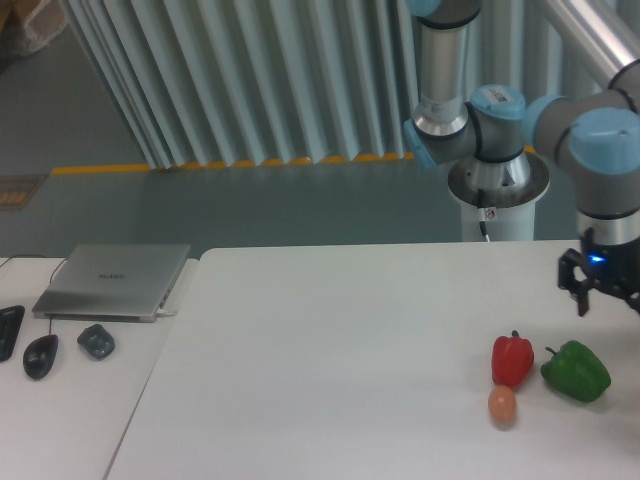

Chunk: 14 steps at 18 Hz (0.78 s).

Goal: Place the triangular bread on the table

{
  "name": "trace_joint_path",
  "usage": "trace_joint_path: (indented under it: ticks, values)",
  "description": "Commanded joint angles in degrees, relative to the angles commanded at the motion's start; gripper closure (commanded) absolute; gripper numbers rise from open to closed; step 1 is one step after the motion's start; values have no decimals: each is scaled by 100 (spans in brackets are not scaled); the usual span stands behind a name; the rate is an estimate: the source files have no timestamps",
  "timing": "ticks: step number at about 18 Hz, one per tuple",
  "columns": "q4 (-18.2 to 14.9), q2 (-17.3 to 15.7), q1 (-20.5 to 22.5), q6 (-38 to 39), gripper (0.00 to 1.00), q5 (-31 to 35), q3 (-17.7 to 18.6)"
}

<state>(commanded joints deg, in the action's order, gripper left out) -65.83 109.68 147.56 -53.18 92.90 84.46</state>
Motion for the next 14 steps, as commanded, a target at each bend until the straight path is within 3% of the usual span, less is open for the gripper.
trace_joint_path:
  ticks: [4,11,14]
  values:
    - [131,176,325,141,0,-26,-44]
    - [316,282,1072,528,0,-1098,-70]
    - [623,457,1187,877,0,-1107,-123]
